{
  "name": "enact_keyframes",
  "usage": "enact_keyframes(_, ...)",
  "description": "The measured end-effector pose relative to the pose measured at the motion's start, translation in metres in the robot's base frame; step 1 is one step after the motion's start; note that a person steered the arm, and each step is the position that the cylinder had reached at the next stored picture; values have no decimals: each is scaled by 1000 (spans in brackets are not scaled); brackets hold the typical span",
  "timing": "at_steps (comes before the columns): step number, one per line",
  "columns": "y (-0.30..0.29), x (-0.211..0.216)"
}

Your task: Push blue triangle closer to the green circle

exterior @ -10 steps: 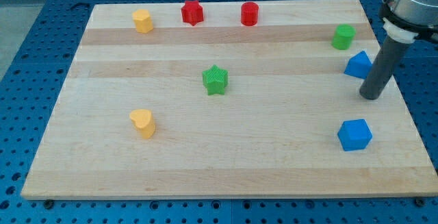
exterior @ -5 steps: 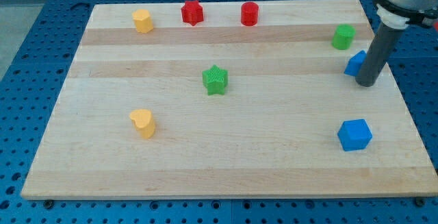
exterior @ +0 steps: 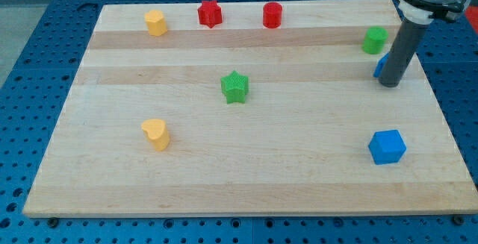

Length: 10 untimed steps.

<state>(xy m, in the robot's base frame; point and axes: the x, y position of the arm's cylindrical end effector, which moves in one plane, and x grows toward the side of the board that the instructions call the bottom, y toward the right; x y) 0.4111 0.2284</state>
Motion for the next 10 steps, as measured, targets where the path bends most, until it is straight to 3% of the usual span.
enact_keyframes(3,15,19)
enact_keyframes(4,15,-4)
enact_keyframes(10,1,-12)
